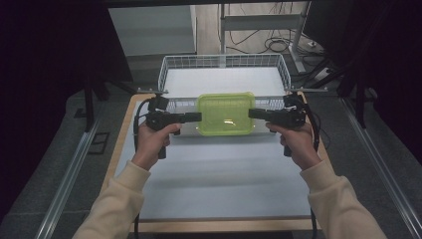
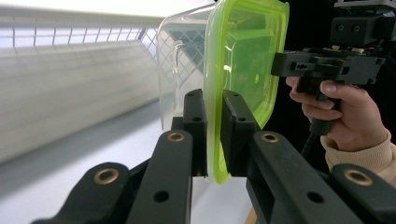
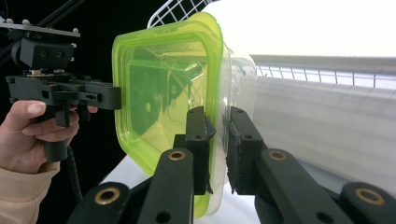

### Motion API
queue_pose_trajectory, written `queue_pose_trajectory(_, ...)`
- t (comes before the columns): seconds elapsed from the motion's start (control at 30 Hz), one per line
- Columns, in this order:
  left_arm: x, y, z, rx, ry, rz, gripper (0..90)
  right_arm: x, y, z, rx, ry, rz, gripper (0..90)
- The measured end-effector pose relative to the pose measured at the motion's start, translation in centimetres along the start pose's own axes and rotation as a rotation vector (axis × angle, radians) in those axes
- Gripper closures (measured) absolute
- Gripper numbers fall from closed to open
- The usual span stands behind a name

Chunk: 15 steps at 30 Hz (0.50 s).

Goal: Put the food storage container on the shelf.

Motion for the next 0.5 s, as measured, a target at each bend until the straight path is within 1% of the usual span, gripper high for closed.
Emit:
queue_pose_trajectory(0.2, -1.3, 0.1, 0.0, 0.000, 0.001, 0.007, 82.4, -1.2, -0.4, 0.3, 0.005, -0.011, -0.001, 80.5)
queue_pose_trajectory(0.23, -1.4, 0.1, 0.1, 0.002, -0.006, -0.002, 82.4, -1.5, -0.5, 0.4, 0.007, -0.013, -0.002, 80.5)
queue_pose_trajectory(0.43, -2.9, 0.3, 0.4, -0.002, -0.011, -0.008, 82.3, -2.6, -1.2, 0.8, 0.011, -0.013, 0.006, 80.5)
queue_pose_trajectory(0.47, -3.0, 0.4, 0.4, -0.007, -0.004, 0.000, 82.4, -2.8, -1.3, 0.9, 0.013, -0.014, 0.006, 80.5)
queue_pose_trajectory(0.5, -3.2, 0.4, 0.4, -0.008, -0.005, 0.000, 82.4, -3.0, -1.5, 0.9, 0.017, -0.015, 0.007, 80.5)
Point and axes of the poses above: each handheld gripper's, and its own axes: z roughly forward along the jaws, x roughly out of its underside, y roughly to its left, the point moved 9 cm from there along z, roughly forward along the jaws, and after that the axes turned 9 degrees about -z, right-handed, at the moved point
